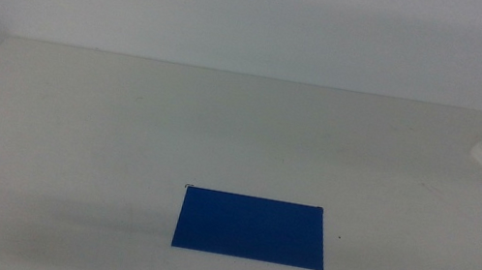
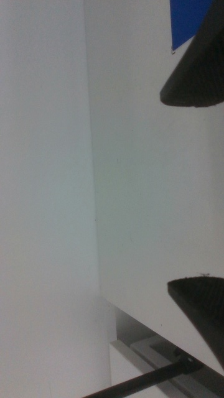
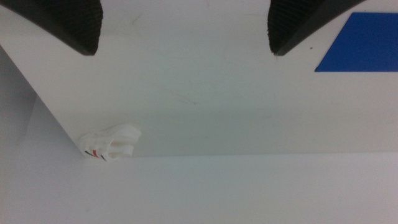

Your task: Use one arm to grab the shoe from the table and place it on the mat.

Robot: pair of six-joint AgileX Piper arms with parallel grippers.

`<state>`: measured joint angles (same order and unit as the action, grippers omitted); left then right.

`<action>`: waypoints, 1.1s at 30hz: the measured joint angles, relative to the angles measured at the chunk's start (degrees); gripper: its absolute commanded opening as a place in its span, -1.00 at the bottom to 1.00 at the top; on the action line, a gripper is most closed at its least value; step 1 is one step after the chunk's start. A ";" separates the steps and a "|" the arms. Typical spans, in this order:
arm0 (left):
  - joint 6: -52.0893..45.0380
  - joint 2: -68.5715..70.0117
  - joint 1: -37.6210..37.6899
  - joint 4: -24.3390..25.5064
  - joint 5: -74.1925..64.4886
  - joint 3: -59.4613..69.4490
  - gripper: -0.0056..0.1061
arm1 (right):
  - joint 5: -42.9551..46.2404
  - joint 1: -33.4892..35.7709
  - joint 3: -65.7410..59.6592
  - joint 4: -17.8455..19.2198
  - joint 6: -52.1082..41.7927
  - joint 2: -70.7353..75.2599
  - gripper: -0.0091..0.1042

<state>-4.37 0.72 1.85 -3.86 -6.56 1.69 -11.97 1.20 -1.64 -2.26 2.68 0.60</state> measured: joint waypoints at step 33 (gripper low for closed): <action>0.00 0.00 0.00 0.00 0.00 0.00 0.78 | -28.85 0.00 66.36 2.61 6.53 -71.74 0.78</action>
<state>-4.37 0.72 1.85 -3.86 -6.56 1.69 -40.82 1.20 64.72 0.34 9.21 -71.14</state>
